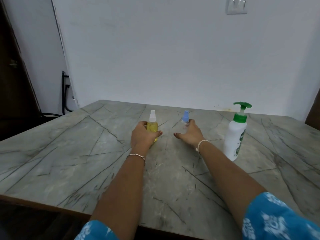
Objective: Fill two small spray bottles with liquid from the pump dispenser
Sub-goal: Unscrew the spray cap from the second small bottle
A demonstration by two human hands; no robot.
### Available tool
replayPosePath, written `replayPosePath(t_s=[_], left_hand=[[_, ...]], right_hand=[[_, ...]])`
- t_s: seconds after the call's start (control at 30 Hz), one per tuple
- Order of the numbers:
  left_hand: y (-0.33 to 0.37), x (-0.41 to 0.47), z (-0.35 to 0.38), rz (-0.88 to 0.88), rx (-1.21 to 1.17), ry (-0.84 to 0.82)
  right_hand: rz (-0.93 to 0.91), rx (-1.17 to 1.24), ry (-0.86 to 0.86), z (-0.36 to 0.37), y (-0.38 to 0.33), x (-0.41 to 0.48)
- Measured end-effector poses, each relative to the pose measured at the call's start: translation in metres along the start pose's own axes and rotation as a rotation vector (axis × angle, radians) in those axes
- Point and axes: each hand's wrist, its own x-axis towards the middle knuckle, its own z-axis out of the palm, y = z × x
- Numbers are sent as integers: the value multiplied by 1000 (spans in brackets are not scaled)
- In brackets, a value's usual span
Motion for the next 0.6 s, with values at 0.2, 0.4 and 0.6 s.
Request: replayPosePath(t_s=[0.2,0.4,0.6], left_hand=[[1,1,1,-12,-4,-8],[8,-4,-2,-36,4,39],[23,-20,-11,-1,78,114]], right_hand=[[0,-15,70,16,0,5],[-55,16,64,9,0,-6],[-68,79,-17,-1,-4,-32]])
